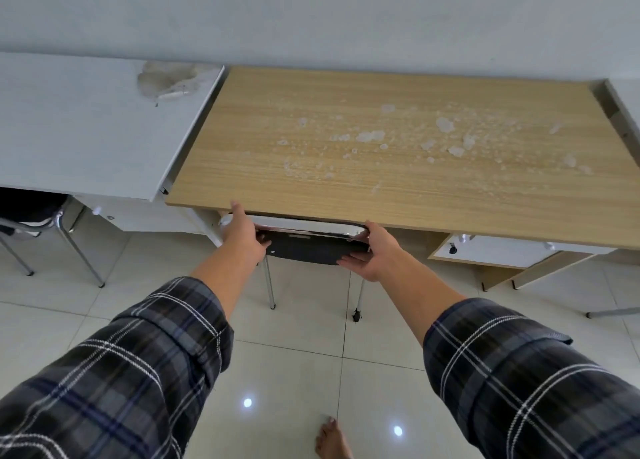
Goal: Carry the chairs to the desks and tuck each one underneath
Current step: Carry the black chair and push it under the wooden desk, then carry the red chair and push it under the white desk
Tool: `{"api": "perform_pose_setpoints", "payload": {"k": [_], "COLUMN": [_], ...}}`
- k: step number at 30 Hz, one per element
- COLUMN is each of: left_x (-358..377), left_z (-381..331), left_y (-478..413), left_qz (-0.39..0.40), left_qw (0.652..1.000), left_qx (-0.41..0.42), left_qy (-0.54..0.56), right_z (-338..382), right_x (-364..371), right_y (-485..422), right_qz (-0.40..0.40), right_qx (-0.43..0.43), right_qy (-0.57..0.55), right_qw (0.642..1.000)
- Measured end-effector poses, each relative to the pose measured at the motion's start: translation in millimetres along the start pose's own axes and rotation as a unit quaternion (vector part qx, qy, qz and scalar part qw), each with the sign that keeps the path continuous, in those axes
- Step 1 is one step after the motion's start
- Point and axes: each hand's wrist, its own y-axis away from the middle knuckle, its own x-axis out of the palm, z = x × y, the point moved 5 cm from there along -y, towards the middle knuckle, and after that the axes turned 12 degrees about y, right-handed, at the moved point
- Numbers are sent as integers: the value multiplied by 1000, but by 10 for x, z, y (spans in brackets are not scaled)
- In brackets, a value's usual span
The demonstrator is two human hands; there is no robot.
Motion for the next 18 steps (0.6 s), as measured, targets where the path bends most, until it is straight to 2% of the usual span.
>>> {"api": "perform_pose_setpoints", "payload": {"k": [4,6,8,10,12,13,15,17,18], "left_x": [189,321,465,644,843,951,1172,1417,1543], "left_z": [365,595,837,1129,1458,1644,2003,2445,2707], "left_y": [434,684,964,1374,1814,2037,2474,2978,3262], "left_qz": [24,49,82,124,164,187,233,292,321], "left_qw": [994,982,963,941,921,906,858,768,711], "left_qx": [14,14,9,9,27,47,108,186,223], "left_qy": [-106,-179,-258,-315,-351,-376,-445,-538,-585], "right_z": [29,64,117,161,148,126,74,5,-38], "right_x": [-315,-561,-860,-1271,-1768,-2045,-2578,-3184,-3525], "right_y": [177,316,505,713,900,987,1162,1372,1485], "right_qz": [-12,-41,-91,-143,-183,-200,-227,-261,-283], "right_qx": [-78,-133,-201,-258,-285,-291,-294,-289,-284], "right_qy": [91,178,319,444,512,529,548,557,558], "right_qw": [993,974,922,846,789,772,750,734,727]}}
